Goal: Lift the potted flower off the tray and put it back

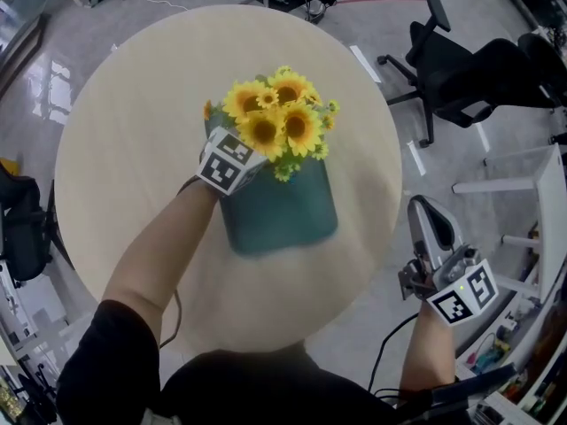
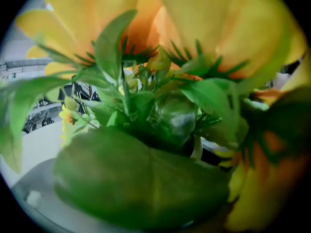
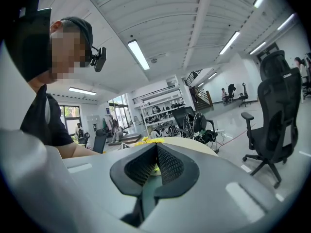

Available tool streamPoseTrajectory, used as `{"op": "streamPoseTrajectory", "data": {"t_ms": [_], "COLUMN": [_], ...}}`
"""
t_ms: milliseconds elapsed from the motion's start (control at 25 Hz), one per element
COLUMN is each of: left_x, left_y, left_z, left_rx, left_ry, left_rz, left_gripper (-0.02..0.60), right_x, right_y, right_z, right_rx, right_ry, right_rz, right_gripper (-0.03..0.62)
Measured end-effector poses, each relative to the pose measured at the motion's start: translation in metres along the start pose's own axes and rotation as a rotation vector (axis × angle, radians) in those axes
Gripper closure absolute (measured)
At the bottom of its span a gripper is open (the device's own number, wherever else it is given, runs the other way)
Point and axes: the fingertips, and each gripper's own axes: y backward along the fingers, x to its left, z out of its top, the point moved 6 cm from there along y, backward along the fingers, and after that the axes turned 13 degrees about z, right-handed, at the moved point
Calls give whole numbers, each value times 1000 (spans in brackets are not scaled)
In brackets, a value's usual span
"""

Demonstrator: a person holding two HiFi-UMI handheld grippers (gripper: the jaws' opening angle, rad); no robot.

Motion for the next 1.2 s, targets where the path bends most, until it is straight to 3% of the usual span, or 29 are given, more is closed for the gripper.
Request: {"op": "streamPoseTrajectory", "data": {"t_ms": [160,320,720,1040,1200], "left_x": [-1,-1,11,55,79], "left_y": [-4,8,121,266,337], "left_z": [2,2,-21,6,37], "left_rx": [-22,58,140,28,-91], "left_ry": [19,76,204,297,344], "left_rz": [-13,-5,16,137,187], "left_gripper": [55,54,54,59,153], "right_x": [-4,8,48,111,143], "right_y": [4,1,-12,-26,-33], "right_z": [-2,6,55,106,128], "right_rx": [1,-5,-18,-36,-52], "right_ry": [-14,-7,31,109,138], "right_rz": [-9,-3,16,46,66], "right_gripper": [580,579,580,580,580]}}
